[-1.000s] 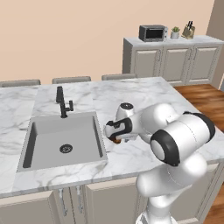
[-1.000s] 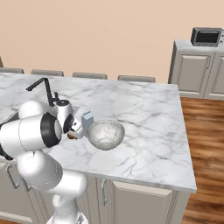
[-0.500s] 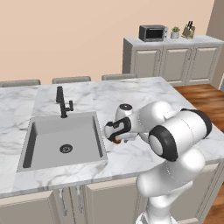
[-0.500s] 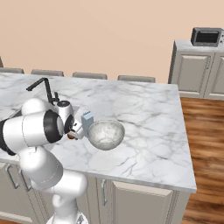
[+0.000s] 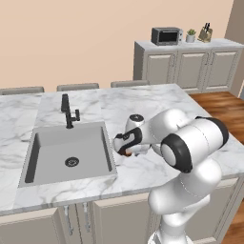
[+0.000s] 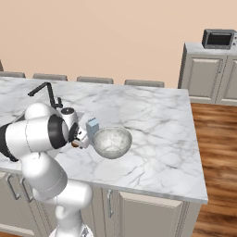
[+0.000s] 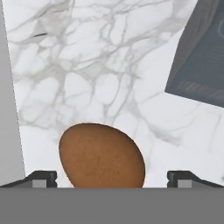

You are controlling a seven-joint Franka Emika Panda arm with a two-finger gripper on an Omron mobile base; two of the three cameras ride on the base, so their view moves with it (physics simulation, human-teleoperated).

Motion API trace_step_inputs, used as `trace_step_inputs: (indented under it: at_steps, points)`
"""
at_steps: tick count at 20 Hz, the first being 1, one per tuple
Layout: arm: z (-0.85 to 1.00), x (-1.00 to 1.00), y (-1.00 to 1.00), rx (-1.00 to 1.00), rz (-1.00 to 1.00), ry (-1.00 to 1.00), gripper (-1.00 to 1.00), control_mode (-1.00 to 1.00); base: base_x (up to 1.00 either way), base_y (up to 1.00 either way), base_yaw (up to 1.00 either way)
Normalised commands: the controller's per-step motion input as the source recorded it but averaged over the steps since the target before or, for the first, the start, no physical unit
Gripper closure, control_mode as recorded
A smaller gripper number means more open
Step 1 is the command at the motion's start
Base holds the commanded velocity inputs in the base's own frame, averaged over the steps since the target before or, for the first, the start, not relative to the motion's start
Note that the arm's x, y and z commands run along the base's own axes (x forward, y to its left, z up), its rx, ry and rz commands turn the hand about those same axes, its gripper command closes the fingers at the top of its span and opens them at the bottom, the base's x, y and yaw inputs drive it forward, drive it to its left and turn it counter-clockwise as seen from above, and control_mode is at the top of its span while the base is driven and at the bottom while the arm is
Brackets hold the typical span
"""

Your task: Gather the eggs and milk located in the vicinity of the sink area and place them right next to the bowl.

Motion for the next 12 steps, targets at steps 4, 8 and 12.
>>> trace_step_inputs:
  at_steps: [4, 8, 12]
  points:
    - [-0.1, 0.03, 0.0, 0.0, 0.0, 0.0, -1.0, -1.0, 0.0, 0.0, 0.0]
    - [-0.11, 0.05, 0.01, 0.0, 0.0, 0.0, -1.0, -1.0, 0.0, 0.0, 0.0]
    - [-0.12, 0.03, 0.02, 0.0, 0.0, 0.0, 1.0, -1.0, 0.0, 0.0, 0.0]
